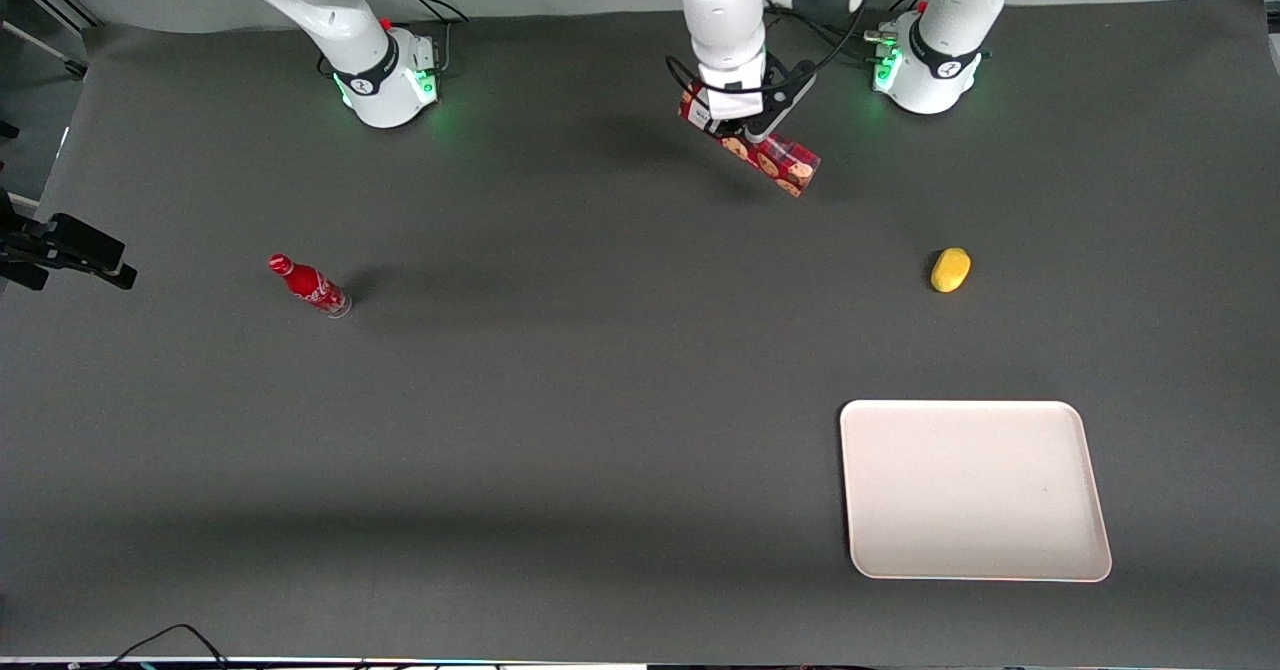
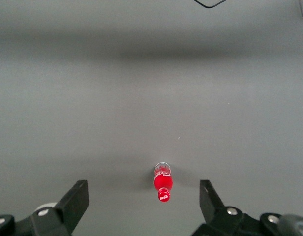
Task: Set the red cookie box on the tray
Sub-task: 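Lift the cookie box with the left gripper and carry it past the lemon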
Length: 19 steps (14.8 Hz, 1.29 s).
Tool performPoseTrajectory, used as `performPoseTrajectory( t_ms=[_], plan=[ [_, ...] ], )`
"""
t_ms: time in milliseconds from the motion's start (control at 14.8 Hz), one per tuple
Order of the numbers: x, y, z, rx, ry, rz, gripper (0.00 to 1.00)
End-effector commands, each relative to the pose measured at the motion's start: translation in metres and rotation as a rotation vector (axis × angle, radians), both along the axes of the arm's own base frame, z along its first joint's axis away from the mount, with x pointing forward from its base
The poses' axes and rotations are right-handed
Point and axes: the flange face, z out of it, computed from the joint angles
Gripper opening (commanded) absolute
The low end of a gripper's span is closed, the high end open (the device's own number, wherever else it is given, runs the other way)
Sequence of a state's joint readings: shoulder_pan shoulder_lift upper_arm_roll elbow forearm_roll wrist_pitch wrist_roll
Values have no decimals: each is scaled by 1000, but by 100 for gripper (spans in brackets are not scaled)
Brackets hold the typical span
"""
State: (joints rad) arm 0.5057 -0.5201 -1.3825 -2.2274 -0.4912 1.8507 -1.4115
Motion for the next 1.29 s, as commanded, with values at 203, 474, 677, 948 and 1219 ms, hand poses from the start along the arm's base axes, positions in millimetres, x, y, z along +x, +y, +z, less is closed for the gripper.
performPoseTrajectory(
  t_ms=[203, 474, 677, 948, 1219],
  plan=[
    [91, 107, 135, -30, 9, -189, 0],
    [154, 192, 151, -101, 34, -397, 0],
    [219, 269, 155, -133, 60, -482, 0],
    [297, 356, 143, -162, 88, -560, 0],
    [350, 420, 102, -161, 67, -612, 0]
  ],
)
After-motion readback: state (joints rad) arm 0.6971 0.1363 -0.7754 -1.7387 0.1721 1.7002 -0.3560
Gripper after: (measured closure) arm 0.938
